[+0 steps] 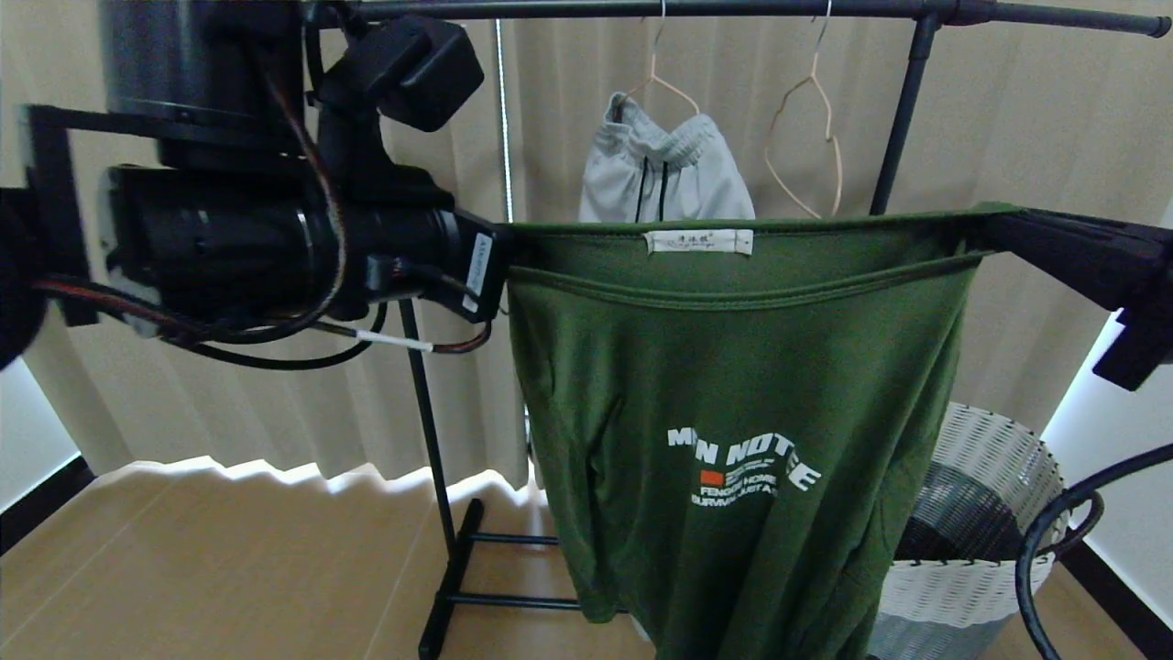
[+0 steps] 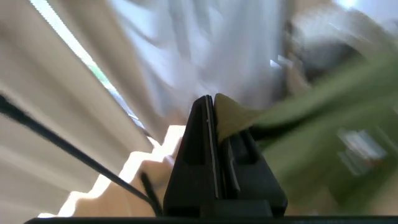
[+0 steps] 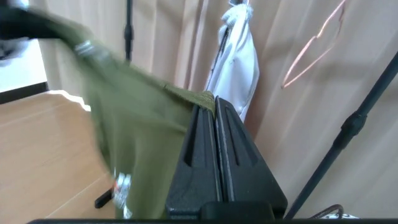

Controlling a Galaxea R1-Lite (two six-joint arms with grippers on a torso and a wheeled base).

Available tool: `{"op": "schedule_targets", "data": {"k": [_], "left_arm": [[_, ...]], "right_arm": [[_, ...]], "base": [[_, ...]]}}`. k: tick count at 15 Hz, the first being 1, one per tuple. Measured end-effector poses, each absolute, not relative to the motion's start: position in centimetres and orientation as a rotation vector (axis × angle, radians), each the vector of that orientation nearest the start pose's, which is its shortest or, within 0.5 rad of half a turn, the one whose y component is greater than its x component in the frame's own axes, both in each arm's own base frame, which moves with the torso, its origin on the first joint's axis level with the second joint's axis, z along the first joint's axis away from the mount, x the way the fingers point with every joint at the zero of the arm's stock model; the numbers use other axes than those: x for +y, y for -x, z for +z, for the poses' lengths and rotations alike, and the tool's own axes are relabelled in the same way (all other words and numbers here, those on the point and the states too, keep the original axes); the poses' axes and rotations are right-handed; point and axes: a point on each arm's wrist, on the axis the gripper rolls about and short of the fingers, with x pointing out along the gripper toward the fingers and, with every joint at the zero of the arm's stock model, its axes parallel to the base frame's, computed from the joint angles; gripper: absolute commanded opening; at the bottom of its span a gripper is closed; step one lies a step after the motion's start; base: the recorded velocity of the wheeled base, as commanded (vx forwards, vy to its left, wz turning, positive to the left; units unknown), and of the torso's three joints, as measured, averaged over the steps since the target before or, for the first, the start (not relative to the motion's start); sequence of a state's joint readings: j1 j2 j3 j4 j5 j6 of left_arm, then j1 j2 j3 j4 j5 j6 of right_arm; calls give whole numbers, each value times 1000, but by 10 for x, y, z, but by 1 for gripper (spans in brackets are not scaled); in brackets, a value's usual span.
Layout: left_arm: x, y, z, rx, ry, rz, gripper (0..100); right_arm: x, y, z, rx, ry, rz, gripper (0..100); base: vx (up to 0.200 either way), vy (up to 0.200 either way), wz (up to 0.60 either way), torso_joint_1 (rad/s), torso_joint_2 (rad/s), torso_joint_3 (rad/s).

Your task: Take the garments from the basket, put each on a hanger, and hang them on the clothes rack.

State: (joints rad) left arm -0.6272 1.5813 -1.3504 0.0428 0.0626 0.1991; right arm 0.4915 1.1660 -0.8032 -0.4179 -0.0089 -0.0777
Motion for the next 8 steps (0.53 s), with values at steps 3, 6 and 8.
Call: {"op": "schedule_targets", "data": {"k": [3, 6, 8], "left_arm": [[-150, -206, 316, 218, -281, -685, 0], [-139, -188, 321, 187, -277, -722, 0], [-131, -177, 323, 168, -271, -741, 0]], "right_arm": [[89, -178, 297, -103, 56, 452, 0], [100, -205, 296, -112, 54, 443, 0], [108, -226, 295, -121, 53, 435, 0]], "base": [[0, 0, 0, 0, 0, 0], [0, 0, 0, 0, 0, 0], [0, 0, 0, 0, 0, 0]]}}
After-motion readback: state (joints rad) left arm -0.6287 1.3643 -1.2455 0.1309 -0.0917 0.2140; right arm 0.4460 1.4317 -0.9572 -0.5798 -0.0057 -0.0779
